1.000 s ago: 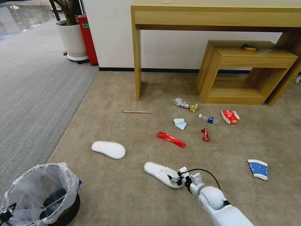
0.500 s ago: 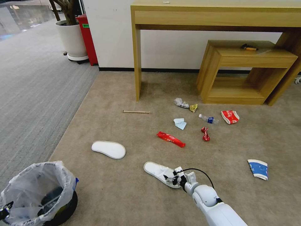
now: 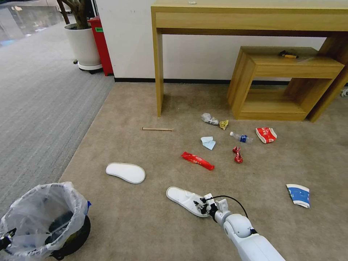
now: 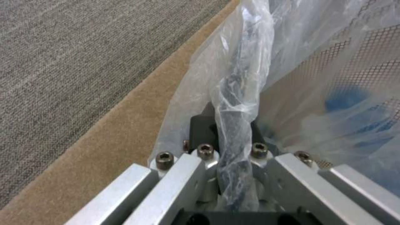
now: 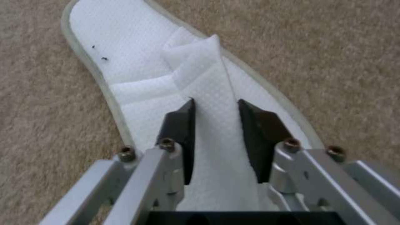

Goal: Pick up the trash bin and place the garbage on the floor into it.

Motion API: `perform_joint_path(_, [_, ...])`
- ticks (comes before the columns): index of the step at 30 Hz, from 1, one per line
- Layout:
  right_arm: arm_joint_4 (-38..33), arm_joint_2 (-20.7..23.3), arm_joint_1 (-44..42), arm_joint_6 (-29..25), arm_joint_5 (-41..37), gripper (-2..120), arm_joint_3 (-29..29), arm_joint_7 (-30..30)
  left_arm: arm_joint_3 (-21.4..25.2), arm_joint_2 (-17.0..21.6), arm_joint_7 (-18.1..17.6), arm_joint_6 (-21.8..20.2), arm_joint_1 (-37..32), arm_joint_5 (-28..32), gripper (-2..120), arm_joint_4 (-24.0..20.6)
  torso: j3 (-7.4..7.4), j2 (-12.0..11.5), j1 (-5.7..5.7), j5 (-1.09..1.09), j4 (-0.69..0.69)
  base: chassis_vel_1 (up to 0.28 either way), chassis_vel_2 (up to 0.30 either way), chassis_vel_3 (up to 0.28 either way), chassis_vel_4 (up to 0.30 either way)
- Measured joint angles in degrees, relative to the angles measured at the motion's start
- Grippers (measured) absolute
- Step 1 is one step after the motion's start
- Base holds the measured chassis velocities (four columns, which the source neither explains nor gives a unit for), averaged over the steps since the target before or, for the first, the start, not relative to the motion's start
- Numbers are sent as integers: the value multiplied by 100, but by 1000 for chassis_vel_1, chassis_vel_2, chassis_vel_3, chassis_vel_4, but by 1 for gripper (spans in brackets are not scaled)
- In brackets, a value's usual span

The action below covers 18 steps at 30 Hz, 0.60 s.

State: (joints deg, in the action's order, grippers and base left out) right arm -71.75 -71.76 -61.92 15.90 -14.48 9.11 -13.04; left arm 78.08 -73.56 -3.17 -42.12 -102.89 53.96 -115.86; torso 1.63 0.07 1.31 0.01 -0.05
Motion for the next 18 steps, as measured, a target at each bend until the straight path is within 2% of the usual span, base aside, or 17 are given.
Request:
perform_joint_path(4, [78, -34, 17, -2, -1, 20, 28, -37, -11, 8, 0, 0, 22, 0, 0, 0, 0, 0, 0, 0, 0, 0, 0, 0, 0])
perform_joint_path(7, [131, -58, 20, -48, 9, 5, 74, -40, -18, 26, -2, 0, 58, 0, 0, 16, 0, 0, 0, 0, 0, 0, 0, 0, 0])
perform_joint_path(8, [131, -58, 20, -48, 9, 5, 74, -40, -18, 26, -2, 0, 58, 0, 0, 16, 0, 0, 0, 0, 0, 0, 0, 0, 0])
perform_joint_path(9, [131, -59, 17, -72, 13, 1, 96, -40, -19, 33, -3, 0, 67, -1, 0, 20, 0, 0, 0, 0, 0, 0, 0, 0, 0])
perform_joint_path(18, [-195, -34, -55, -245, 51, 0, 333, -54, -19, 30, -9, 0, 84, -3, 0, -7, 0, 0, 0, 0, 0, 0, 0, 0, 0])
